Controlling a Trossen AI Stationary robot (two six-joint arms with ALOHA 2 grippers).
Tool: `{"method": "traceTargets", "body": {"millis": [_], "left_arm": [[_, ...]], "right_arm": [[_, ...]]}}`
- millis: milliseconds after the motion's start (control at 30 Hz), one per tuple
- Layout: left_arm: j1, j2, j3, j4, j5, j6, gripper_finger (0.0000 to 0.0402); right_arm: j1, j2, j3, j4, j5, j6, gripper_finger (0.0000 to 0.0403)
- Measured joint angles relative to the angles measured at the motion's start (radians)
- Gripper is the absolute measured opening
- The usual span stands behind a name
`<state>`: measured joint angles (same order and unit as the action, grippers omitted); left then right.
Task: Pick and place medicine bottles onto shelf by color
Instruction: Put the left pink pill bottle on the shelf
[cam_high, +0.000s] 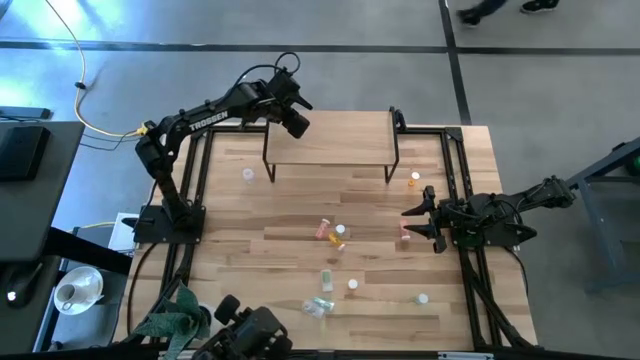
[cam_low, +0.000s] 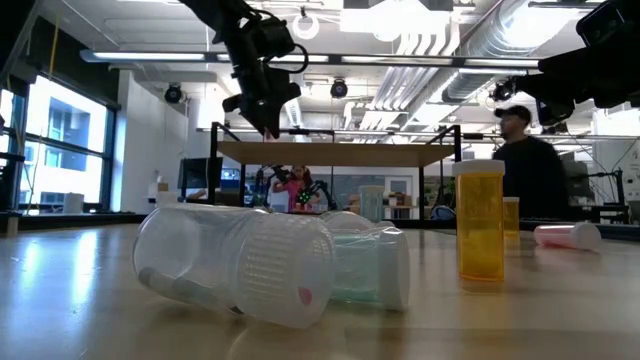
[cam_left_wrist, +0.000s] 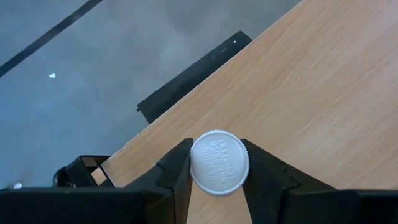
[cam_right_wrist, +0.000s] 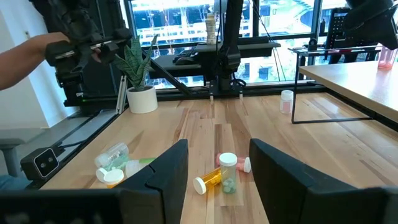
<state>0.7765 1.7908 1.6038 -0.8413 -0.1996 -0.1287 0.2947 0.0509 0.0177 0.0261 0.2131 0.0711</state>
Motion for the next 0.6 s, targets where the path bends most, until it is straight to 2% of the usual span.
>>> {"method": "traceTargets", "body": {"millis": [167,433,600], "left_arm": [[0.000,0.010,-0.011,-0.038,0.014,0.001,0.0133],[0.003,-0.004,-0.006,-0.008,0.012,0.001,0.0183],[0.003,-0.009,0.029,-0.010,0.014,0.000,0.0197]], "right_arm": [[0.000,0.000,0.000,0.000,0.000,0.000,0.0162],[0.000,0.000,0.000,0.000,0.000,0.000,0.0162],[0.000,0.000,0.000,0.000,0.000,0.000,0.0162]]}}
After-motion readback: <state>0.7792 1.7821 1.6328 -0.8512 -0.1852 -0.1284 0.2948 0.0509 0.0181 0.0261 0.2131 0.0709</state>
